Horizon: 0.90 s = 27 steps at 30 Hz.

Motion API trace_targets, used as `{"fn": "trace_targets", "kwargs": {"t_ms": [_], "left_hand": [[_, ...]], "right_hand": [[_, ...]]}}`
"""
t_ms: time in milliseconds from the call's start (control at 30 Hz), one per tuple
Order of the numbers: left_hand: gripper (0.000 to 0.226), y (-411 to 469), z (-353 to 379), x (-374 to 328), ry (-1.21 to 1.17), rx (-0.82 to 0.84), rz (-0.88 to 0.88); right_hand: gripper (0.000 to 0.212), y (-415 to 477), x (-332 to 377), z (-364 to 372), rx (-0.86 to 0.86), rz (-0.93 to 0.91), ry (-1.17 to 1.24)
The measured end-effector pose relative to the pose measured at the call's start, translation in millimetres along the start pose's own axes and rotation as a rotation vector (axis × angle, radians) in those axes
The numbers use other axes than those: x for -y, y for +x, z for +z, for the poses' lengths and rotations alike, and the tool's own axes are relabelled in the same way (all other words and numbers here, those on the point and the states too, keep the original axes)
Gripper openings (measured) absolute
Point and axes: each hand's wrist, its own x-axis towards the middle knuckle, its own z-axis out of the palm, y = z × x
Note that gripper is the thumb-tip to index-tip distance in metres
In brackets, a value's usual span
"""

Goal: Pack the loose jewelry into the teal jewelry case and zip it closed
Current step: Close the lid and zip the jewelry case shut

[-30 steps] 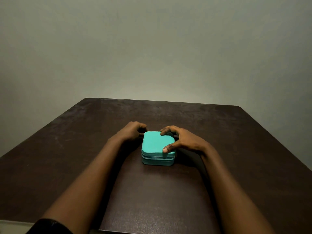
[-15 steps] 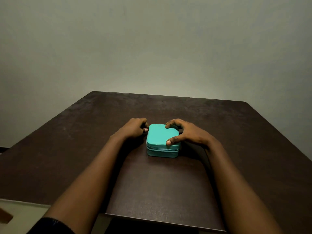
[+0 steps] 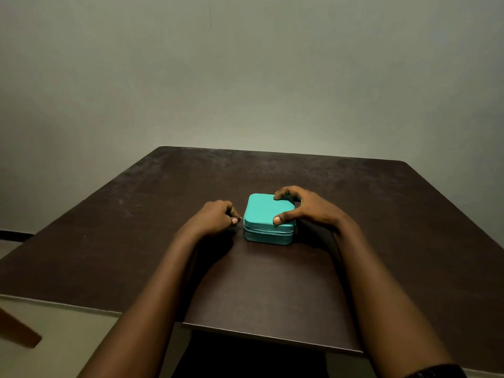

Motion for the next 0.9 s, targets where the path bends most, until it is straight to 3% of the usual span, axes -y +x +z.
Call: {"fn": "trace_targets", "kwargs": {"t_ms": [400,700,900], "left_hand": [[0.009,-34,10,-14,-0.103,0.03,-0.074],[0.019,-50,36,-50,-0.049,0.049,0.115],[0.02,-42,8,-41,-0.101,-0.163,0.157]], "right_hand": [[0.053,-3,5,2,-0.027,0.02,-0.039],[0.057,-11,13,6,-0.021,0.068,-0.007],[0.065,-24,23,13,0.03,0.13,-0.069]]}}
